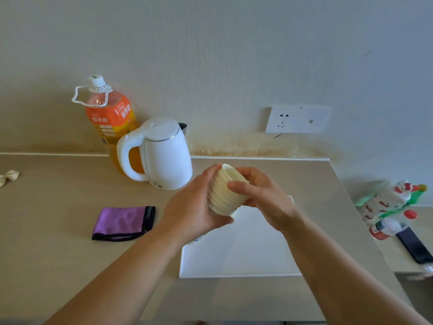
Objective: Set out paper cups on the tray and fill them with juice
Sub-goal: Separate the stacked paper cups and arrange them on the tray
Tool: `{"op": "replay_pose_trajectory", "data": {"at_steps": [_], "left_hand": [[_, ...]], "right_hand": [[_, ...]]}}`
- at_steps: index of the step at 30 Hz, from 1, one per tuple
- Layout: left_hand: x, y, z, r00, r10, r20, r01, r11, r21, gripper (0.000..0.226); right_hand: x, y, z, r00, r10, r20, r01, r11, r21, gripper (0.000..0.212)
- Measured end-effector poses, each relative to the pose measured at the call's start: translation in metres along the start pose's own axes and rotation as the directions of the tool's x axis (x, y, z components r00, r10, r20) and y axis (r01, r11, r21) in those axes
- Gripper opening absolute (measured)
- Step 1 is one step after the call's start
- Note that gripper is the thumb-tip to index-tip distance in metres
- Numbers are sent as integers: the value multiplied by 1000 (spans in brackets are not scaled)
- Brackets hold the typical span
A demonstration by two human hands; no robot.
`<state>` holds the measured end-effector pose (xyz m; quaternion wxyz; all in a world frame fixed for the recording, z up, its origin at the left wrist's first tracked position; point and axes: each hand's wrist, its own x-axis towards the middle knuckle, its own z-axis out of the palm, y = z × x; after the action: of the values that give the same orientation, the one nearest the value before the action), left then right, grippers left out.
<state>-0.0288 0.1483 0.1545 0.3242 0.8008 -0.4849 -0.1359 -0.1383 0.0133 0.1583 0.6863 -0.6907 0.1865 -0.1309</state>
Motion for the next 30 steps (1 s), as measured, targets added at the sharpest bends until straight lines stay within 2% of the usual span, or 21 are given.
{"op": "replay_pose_trajectory", "data": {"at_steps": [3,8,16,18,20,22,24,26,28,30], "left_hand": [[-1,5,1,1000,1,1,-1,1000,13,100],[-2,9,-1,1000,0,6,0,999,51,97],[-6,8,-4,998,-15,55,12,999,51,95],[-8,5,-4,998,-38,52,37,999,7,91],[-8,3,-3,997,-58,46,60,997,-45,88],[-7,3,-2,996,-68,51,73,993,-89,87],[-5,4,-1,995,-68,67,76,989,-128,88],[-2,5,0,994,-57,90,68,990,-127,89],[-1,6,0,993,-55,104,67,991,-112,90],[1,2,-1,993,-77,90,87,989,-119,93]], "right_hand": [[0,2,0,999,19,-46,-18,999,30,65],[0,5,-1,996,44,-79,-39,997,69,71],[-2,5,-10,997,42,-70,-31,987,156,53],[-1,5,-16,996,36,-76,-21,983,183,73],[-1,7,-19,999,39,-8,-37,980,194,106],[-3,13,-19,997,37,70,-58,941,333,118],[-6,20,-18,992,-7,129,-50,900,433,104],[-7,25,-14,987,-40,153,-23,922,387,80],[-5,23,-14,996,-39,78,2,901,435,81],[-1,19,-26,998,-6,-66,43,817,575,85]]}}
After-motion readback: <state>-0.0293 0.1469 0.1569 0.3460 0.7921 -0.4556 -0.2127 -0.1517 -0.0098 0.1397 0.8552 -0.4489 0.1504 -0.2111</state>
